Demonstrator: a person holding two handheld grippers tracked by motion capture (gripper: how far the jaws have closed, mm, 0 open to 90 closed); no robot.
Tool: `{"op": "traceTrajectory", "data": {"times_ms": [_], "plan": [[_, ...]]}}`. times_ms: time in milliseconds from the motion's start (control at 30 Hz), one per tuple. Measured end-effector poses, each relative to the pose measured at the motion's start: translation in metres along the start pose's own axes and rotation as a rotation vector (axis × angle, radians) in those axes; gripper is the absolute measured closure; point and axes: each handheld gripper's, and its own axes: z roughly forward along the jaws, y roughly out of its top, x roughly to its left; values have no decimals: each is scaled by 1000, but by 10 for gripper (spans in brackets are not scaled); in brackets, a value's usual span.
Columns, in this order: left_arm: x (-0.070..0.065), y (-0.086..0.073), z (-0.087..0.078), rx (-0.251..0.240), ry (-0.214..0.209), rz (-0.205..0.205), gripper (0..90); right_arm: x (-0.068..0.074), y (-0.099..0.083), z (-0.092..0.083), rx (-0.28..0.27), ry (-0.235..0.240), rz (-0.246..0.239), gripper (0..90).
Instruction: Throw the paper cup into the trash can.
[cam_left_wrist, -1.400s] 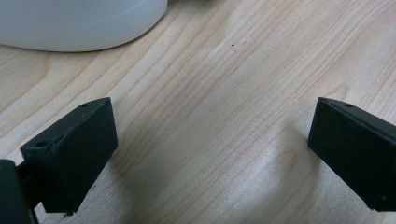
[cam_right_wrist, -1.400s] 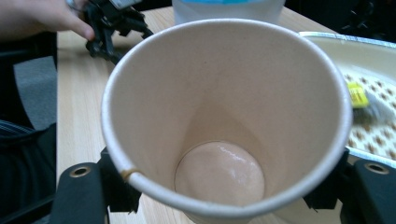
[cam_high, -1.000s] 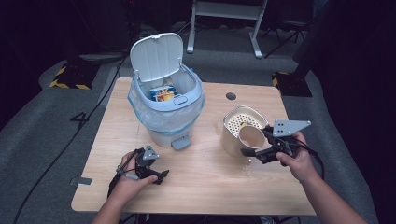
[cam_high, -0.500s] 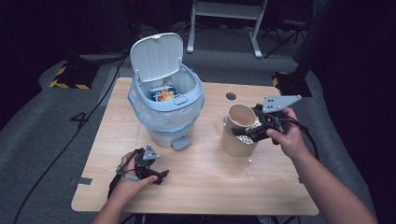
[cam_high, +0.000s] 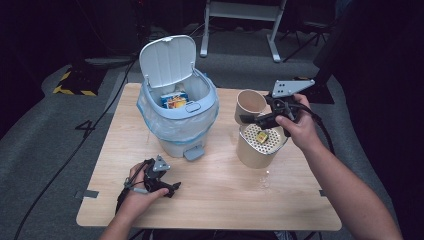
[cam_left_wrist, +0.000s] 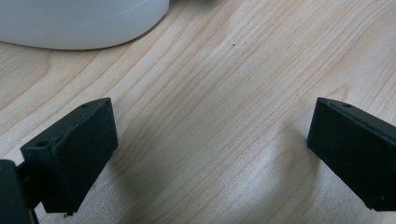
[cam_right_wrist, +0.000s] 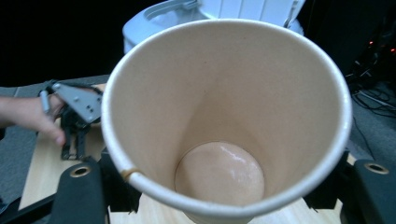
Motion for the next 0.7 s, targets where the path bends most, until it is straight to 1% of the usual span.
{"op": "traceTrajectory", "data": {"times_ms": [67, 200, 267, 500, 700], "plan": [[0, 0, 0, 3, -2, 0, 19, -4, 6, 4, -12, -2, 10, 301], [0, 1, 1, 4, 9, -8, 17, -9, 19, 12, -35, -7, 18, 300], [0, 2, 1, 5, 9, -16, 15, -11, 24, 16, -39, -10, 18, 300], [0, 2, 1, 5, 9, -16, 14, -20, 42, 31, -48, -2, 33, 300], [0, 3, 2, 3, 12, -15, 10, -26, 62, 46, -68, 3, 47, 299]]}}
